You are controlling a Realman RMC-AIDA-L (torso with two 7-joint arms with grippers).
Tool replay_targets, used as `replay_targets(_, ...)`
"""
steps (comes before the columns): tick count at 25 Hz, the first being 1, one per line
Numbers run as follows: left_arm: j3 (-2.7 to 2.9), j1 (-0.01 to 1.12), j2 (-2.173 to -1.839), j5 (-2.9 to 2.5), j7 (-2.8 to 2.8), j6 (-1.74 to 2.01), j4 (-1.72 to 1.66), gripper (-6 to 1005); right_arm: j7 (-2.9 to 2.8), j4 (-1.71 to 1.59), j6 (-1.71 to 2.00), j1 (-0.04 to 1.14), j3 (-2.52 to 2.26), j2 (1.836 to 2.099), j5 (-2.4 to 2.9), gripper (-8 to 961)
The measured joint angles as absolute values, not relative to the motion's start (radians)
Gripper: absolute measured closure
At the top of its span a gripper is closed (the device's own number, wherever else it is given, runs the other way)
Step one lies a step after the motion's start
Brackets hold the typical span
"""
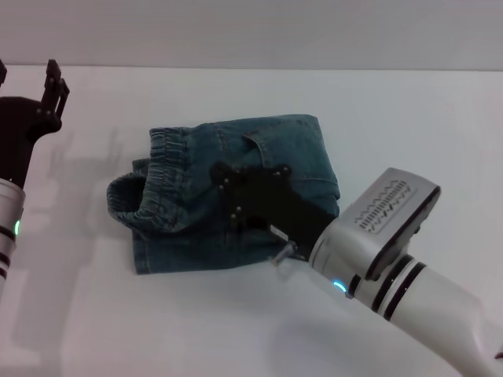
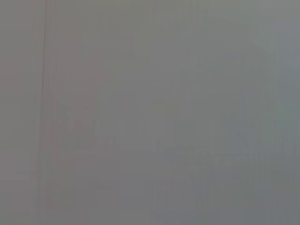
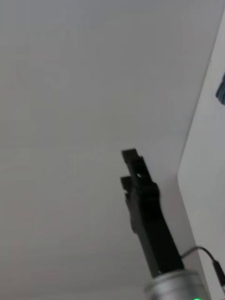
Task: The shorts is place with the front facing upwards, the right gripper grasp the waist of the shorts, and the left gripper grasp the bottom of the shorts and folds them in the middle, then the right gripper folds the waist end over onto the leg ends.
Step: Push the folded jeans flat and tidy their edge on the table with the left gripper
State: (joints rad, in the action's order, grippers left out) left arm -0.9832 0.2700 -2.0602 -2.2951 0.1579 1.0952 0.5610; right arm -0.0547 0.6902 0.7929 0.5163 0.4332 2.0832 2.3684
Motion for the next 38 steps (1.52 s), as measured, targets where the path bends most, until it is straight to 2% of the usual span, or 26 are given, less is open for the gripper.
replay_targets(6, -0.979, 0.266, -2.060, -2.300, 0.157, 1.079, 0.546, 267, -0.086, 0.637, 0.829, 0.527, 0.455, 2.084, 2.361, 955)
replay_targets(14, -0.976, 0.263, -2.060, -2.299, 0.156, 1.072, 0.545, 267, -0.266, 0.536, 0.783, 0.561, 0.434, 2.090, 2.364, 955)
replay_targets(26, -0.973, 0.265, -2.060, -2.301, 0.158, 1.062, 0.544, 267, -0.363, 0.536, 0.656, 0.575, 0.432, 2.084, 2.372, 955)
replay_targets(32, -0.976, 0.256, -2.060, -2.301, 0.164, 1.084, 0.545, 266, -0.353, 0.636, 0.771, 0.521, 0.463, 2.070, 2.543, 955)
replay_targets(38, -0.950, 0.228, -2.057, -2.375, 0.131, 1.155, 0.567, 266, -0.288, 0.692, 0.796, 0.462, 0.527, 2.081, 2.669, 955)
